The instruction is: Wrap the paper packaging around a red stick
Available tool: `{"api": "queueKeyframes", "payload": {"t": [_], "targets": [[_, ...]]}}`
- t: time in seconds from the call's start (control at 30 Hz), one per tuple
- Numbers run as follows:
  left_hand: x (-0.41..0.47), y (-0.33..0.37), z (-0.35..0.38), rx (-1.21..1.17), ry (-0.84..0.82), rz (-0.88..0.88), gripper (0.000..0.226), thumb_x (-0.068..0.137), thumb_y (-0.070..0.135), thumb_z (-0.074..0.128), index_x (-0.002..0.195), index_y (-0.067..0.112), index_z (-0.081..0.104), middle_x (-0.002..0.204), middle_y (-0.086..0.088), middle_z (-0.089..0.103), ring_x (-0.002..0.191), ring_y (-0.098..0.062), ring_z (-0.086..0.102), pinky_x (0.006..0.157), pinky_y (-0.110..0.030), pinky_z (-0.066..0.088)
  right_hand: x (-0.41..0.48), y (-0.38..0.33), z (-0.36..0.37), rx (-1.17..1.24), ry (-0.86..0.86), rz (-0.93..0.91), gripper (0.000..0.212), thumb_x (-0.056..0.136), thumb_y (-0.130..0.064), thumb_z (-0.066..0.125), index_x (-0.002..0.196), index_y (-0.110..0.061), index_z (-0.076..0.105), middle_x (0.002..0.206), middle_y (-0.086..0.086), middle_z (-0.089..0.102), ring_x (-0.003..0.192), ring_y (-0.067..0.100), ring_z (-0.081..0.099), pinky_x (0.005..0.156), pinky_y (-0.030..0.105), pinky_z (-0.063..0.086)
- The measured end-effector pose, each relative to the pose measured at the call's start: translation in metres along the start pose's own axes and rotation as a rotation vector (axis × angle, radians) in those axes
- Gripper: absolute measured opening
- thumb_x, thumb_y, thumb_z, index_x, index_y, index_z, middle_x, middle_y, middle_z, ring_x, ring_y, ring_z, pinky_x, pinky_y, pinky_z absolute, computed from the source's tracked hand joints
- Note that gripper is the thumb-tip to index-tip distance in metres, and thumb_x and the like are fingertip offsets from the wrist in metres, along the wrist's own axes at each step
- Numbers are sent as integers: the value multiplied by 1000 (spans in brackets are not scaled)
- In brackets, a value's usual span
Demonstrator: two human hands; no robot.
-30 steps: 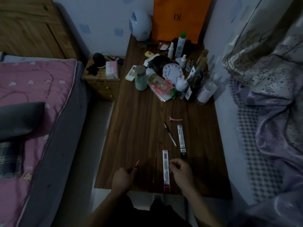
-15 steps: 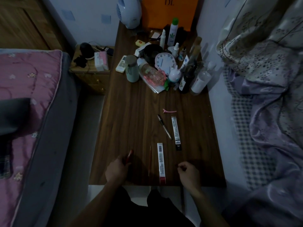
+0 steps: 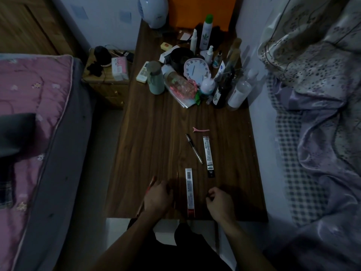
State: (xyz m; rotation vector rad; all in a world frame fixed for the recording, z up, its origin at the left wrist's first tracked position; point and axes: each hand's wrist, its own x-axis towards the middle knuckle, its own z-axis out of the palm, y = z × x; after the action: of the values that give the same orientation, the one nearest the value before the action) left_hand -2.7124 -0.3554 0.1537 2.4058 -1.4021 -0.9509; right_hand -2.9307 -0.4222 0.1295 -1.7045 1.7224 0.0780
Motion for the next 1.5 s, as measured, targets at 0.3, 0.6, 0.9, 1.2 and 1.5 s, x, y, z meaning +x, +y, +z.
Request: {"api": "queueKeyframes", "payload": {"t": [0.3,0.6,0.9,1.2,1.5], "targets": [[7,20,21,13,-118,-125,37,88,49,57,113,22,60,105,-1,67,95,-19,66,81,-41,58,3,0,5,-93,20,-95,12,90,-28,66,102,-25,64,102,-5,66,93,14,63,78,34,55],[13,26,20,44,-97,-188,15,92,26,54,103,21,64,86,2,69,77,-16,68,71,-35,60,8,0,6,-136,18,-74,11,95,-29,60,91,-20,65,93,-4,63,86,15,62,69,28,46],[-3,23,2,-221,-71,-130,16,88,19,53,94,21,68,68,13,61,58,4,57,48,-9,37,13,-2,-10,262,86,167,11,94,-21,64,104,-17,68,86,-7,64,73,5,59,62,24,50],[-40,45,-40,-443,-56,-26,21,98,30,52,92,17,67,86,-2,71,78,-14,68,73,-31,57,-15,-66,-54,774,-3,101,27,94,-11,63,91,-37,67,102,-7,68,87,11,67,67,22,50],[-74,85,-94,-610,34,63,23,99,29,48,88,24,68,82,-3,68,76,-18,64,70,-37,54,-59,-122,-105,1142,-93,-141,29,90,-9,65,86,-34,77,93,-11,74,86,11,72,71,29,59]]}}
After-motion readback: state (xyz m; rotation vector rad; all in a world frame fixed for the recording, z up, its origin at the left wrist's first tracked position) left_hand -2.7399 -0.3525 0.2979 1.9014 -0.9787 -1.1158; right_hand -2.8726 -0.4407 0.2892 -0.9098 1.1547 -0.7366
